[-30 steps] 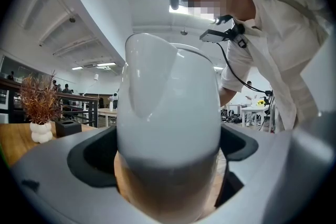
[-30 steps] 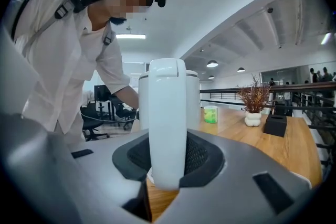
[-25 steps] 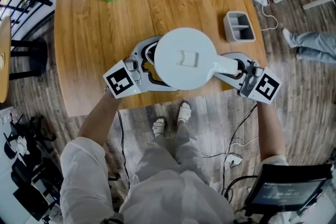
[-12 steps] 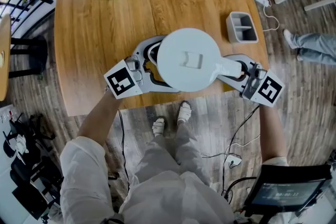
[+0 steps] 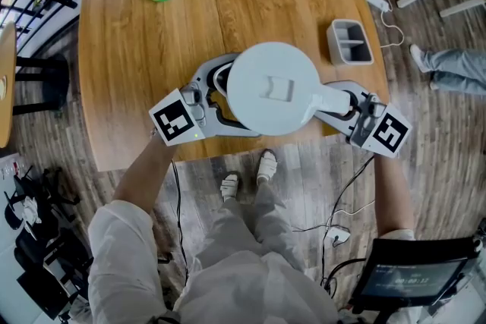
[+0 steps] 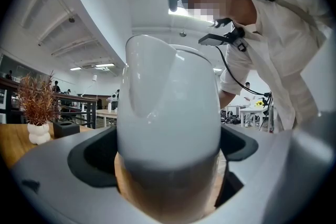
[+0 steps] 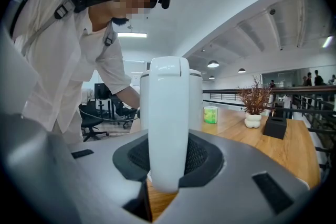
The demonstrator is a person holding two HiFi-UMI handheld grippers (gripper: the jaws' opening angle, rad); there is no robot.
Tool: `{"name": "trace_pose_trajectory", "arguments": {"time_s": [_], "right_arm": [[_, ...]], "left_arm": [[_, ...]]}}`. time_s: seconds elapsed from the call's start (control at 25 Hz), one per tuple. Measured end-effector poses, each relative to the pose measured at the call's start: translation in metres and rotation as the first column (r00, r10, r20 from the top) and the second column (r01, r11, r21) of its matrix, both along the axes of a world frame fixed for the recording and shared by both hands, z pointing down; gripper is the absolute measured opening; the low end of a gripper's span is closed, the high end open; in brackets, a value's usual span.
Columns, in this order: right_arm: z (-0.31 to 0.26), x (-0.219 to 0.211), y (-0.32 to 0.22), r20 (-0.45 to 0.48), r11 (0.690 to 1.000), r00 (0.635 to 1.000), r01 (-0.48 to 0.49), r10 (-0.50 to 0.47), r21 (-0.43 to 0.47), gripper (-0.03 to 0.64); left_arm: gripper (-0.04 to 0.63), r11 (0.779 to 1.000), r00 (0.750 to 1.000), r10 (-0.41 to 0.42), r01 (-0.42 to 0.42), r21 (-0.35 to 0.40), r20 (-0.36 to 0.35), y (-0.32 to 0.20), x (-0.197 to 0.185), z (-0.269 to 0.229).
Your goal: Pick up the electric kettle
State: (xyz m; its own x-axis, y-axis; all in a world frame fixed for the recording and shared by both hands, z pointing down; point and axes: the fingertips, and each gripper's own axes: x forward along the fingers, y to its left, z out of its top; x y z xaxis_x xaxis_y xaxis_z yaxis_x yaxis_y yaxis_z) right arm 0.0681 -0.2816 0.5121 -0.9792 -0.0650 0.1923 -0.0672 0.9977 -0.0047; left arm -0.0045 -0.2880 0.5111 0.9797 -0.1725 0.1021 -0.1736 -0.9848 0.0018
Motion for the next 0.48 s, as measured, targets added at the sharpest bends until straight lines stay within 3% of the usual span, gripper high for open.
{"name": "trace_pose_trajectory", "arguments": {"time_s": [0.48], "right_arm": [[-0.023, 0.003, -0.001, -0.007, 1.000, 1.000, -0.003, 0.003, 0.019, 0.098]], "left_arm": [[0.584, 1.000, 1.000, -0.001, 0.001, 0.025, -0.003, 0.000, 0.003, -0.021]]}}
